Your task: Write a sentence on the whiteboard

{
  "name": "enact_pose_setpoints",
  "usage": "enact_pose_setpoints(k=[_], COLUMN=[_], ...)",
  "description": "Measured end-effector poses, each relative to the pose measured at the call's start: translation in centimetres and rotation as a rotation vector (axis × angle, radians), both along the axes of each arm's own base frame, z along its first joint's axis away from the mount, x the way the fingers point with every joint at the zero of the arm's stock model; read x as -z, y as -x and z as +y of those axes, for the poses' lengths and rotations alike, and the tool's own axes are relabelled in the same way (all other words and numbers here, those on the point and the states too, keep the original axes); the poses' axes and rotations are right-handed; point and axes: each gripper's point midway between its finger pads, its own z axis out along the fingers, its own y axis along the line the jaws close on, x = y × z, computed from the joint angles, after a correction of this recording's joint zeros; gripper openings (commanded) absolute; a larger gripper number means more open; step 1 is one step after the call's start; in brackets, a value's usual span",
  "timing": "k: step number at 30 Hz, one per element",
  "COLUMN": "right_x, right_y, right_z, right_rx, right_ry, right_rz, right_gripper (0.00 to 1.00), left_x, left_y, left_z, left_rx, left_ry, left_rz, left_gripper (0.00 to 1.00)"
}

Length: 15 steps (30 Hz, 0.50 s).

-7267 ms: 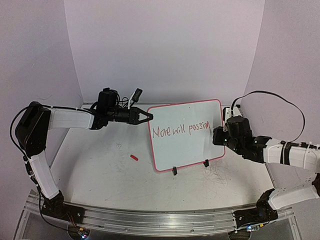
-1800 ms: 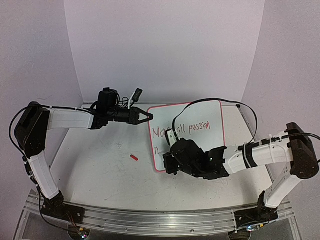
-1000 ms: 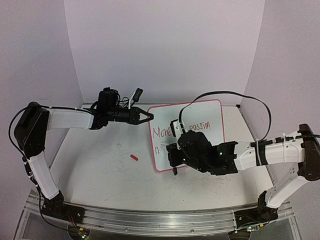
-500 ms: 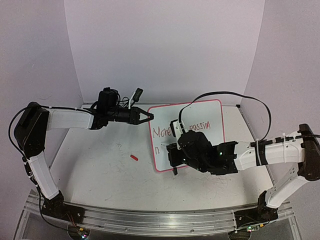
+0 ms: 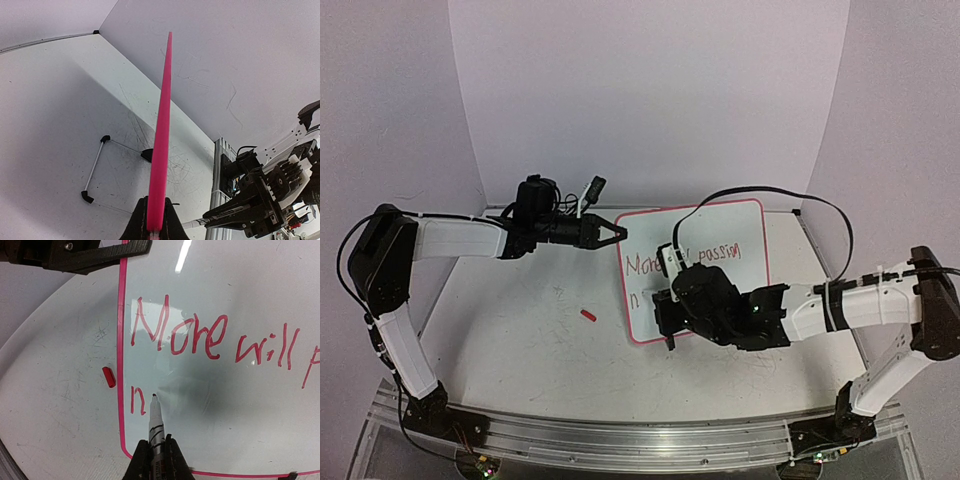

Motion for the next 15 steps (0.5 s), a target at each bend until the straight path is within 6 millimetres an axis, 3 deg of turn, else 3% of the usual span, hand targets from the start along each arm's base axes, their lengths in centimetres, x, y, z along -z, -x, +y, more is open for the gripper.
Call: enact_pose_setpoints(k=[15], right_x=[0.71], right_y=[-0.02], right_z=[0.42], right_rx=[-0.028], right_ry=[0.017], right_rz=[0.005], right_gripper=[0.00], left_x=[0.01], left_y=[0.00], left_z=[0.00], left_rx=[0.000], left_ry=[0.000], left_rz=[0.000], left_gripper=[0.00])
